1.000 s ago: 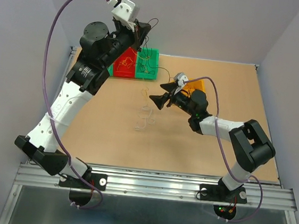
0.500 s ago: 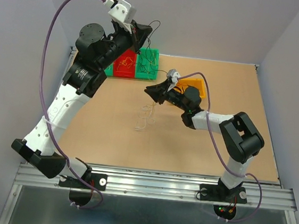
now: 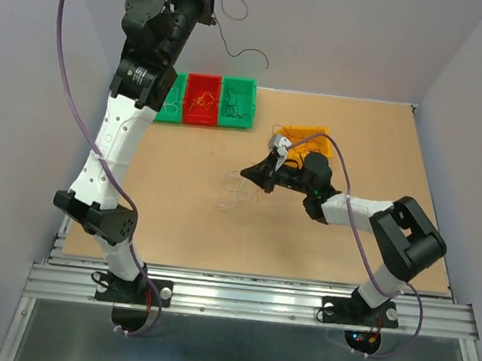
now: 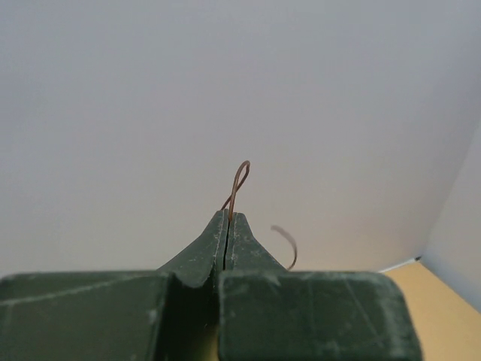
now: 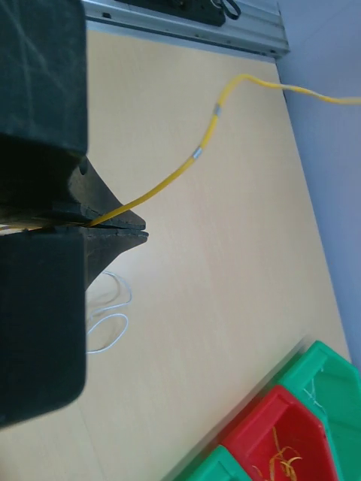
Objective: Untangle the cables
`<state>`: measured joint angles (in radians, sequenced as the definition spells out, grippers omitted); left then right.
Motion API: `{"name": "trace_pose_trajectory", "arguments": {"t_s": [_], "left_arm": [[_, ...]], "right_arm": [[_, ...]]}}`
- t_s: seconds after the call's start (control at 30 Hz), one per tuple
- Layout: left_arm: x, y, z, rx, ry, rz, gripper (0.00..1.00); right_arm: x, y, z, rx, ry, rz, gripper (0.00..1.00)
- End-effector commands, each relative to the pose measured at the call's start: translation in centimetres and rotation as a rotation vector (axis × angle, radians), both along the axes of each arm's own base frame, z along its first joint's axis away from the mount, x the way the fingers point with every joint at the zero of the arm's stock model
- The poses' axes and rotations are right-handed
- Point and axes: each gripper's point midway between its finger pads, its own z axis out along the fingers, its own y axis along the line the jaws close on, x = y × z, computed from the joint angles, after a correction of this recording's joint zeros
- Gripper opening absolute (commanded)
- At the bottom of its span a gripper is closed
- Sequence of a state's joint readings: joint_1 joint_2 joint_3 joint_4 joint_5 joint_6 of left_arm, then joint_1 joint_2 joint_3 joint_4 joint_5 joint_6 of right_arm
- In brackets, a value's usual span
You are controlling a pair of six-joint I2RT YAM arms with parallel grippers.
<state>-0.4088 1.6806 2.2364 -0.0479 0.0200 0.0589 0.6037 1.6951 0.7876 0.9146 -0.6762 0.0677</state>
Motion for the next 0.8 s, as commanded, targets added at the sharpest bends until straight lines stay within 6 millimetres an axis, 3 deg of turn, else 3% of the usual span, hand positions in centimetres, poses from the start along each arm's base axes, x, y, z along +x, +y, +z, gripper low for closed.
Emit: {"name": "trace_pose_trajectory", "arguments": {"t_s": [0.0, 0.17, 0.37, 0.47, 0.53, 0.6, 0.63, 0.77], "left_arm": [[2.2, 0.0, -2.0, 0.026, 0.037, 0.004, 0.00], [5.4, -1.8, -6.0, 0.058, 0.092, -0.020, 0.00], [10.4, -2.5, -11.9, 0.096, 0.167, 0.045, 0.00], [12.8, -2.1, -15.1, 0.102, 0.198, 0.115, 0.00], [14.3, -2.4, -18.5, 0.138, 0.225, 0.129, 0.00], [15.5, -2.0, -19.9, 0.181, 0.207, 0.171, 0.00], [16.3, -1.9, -21.1, 0.217, 0.206, 0.201, 0.00], [17.4, -1.5, -22.9, 0.274, 0.185, 0.187, 0.00]], "right_arm": [[-3.1, -1.0, 1.4, -0.041, -0.115, 0.081, 0.01], [-4.0, -1.7, 1.3, -0.087, -0.107, 0.091, 0.01], [-4.4, -3.2, -1.6, -0.194, -0.028, 0.026, 0.01], [-3.7, -4.4, -2.1, -0.220, -0.038, -0.064, 0.01], [-3.3, -5.0, -1.6, -0.218, -0.061, -0.106, 0.01], [-3.1, -5.6, -1.4, -0.209, -0.070, -0.150, 0.01], [-3.0, -5.7, -0.3, -0.176, -0.093, -0.169, 0.01], [-2.5, -7.0, 1.0, -0.131, -0.112, -0.267, 0.01]]}}
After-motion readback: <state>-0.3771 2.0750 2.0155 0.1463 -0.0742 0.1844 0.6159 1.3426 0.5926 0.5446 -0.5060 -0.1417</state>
